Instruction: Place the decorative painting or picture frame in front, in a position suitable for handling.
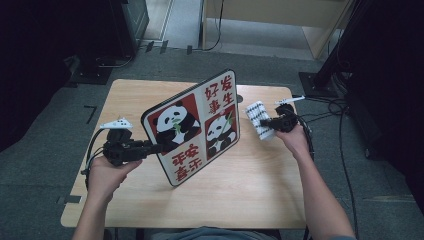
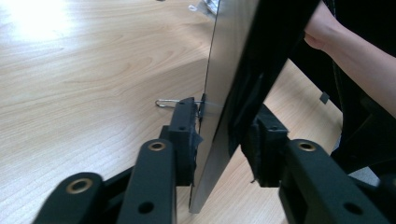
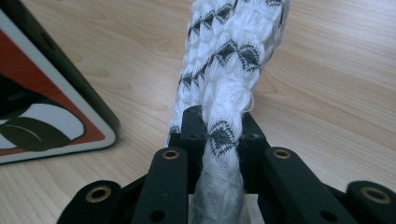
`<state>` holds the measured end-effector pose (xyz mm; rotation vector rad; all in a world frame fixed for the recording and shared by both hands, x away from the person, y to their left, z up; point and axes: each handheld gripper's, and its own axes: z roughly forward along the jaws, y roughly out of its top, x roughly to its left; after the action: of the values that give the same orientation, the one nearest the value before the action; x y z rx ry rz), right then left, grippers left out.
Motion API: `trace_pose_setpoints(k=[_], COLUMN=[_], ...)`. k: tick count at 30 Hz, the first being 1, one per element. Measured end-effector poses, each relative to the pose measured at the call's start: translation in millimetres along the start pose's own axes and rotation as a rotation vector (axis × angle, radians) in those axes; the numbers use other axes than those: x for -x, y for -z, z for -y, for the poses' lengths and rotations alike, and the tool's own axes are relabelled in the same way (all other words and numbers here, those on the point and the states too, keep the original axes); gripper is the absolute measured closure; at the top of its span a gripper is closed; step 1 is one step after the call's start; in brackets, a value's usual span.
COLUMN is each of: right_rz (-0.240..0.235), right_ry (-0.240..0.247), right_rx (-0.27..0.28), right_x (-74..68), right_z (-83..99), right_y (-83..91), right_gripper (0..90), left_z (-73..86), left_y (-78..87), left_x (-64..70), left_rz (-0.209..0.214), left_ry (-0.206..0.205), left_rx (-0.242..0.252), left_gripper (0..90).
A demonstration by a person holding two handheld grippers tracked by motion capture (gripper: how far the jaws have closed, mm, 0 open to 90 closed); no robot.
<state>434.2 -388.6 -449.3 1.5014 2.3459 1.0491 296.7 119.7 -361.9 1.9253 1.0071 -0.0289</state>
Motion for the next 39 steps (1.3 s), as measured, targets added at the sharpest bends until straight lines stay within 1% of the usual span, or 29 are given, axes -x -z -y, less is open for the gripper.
trace_pose_setpoints(k=[1, 3, 5, 6, 7, 9, 10, 12, 14, 15, 16, 17, 19, 24, 25, 26, 28, 31, 35, 36, 39], right_rz=[-0.004, -0.004, -0.009, -0.013, -0.023, -0.039, -0.048, -0.053, -0.055, -0.055, -0.055, -0.066, -0.074, -0.097, -0.097, -0.104, -0.105, -0.113, -0.125, -0.121, -0.11], right_ry=[0.007, 0.001, -0.035, -0.04, -0.028, -0.003, 0.002, 0.007, 0.03, 0.034, 0.034, 0.049, 0.064, 0.073, 0.073, 0.077, 0.089, 0.099, 0.115, 0.118, 0.14], right_rx=[0.002, 0.006, 0.002, -0.009, -0.024, -0.017, -0.014, -0.004, 0.0, 0.002, 0.002, 0.009, 0.008, 0.024, 0.024, 0.029, 0.038, 0.052, 0.071, 0.071, 0.077], right_x=[-1.9, -5.2, -8.7, -10.0, -11.8, -14.9, -16.8, -21.3, -28.3, -30.9, -30.9, -36.5, -42.4, -48.4, -48.4, -50.9, -53.1, -56.7, -62.6, -64.1, -69.2], right_z=[-0.8, -2.2, -4.2, -5.8, -7.8, -9.4, -10.6, -14.0, -19.0, -20.5, -20.5, -24.7, -29.9, -41.5, -41.5, -46.3, -50.8, -59.8, -73.5, -77.2, -88.9], right_y=[0.9, 3.0, 5.6, 6.6, 7.7, 9.8, 10.7, 13.0, 15.9, 16.6, 16.6, 18.1, 19.8, 25.8, 25.8, 29.9, 34.0, 41.3, 50.0, 52.4, 58.2], right_gripper=[79.5, 79.8, 80.1, 80.1, 80.0, 80.1, 80.1, 80.1, 80.0, 80.0, 80.0, 79.9, 80.0, 80.4, 80.4, 80.3, 80.2, 80.2, 80.2, 80.2, 79.8], left_z=[-0.1, -0.5, -0.9, -1.2, -1.3, -1.5, -2.0, -2.1, -2.1, -2.2, -2.2, -2.4, -2.8, -3.7, -3.7, -3.4, -3.3, -3.3, -3.0, -2.4, -2.0], left_y=[0.1, 0.3, -0.4, -1.0, -1.4, -1.7, -2.3, -2.6, -3.1, -3.2, -3.2, -3.8, -5.4, -8.4, -8.4, -8.8, -8.9, -9.1, -9.2, -9.2, -9.2], left_x=[0.3, 0.1, 0.0, 0.0, -0.1, -0.2, -0.3, 0.2, 0.4, 0.1, 0.1, -0.1, -0.6, -1.4, -1.4, -0.2, -0.7, -1.6, -2.5, -4.1, -4.8], left_rz=[-0.001, 0.001, 0.005, 0.005, 0.007, 0.01, 0.011, 0.008, 0.006, 0.012, 0.012, 0.012, 0.016, 0.022, 0.022, 0.015, 0.019, 0.018, 0.025, 0.035, 0.039], left_ry=[-0.001, 0.001, 0.007, 0.005, 0.004, 0.007, 0.009, 0.009, 0.008, 0.01, 0.01, 0.01, 0.014, 0.018, 0.018, 0.012, 0.016, 0.012, 0.019, 0.03, 0.031], left_rx=[0.002, 0.003, 0.006, 0.004, 0.005, 0.006, 0.009, 0.015, 0.015, 0.015, 0.015, 0.015, 0.019, 0.03, 0.03, 0.031, 0.036, 0.04, 0.045, 0.05, 0.054], left_gripper=[68.9, 69.5, 69.6, 69.9, 69.9, 70.1, 70.4, 71.2, 72.1, 72.6, 73.1, 73.2, 73.4, 73.7, 73.8, 74.0, 74.3, 75.0, 75.5, 75.5, 75.7])
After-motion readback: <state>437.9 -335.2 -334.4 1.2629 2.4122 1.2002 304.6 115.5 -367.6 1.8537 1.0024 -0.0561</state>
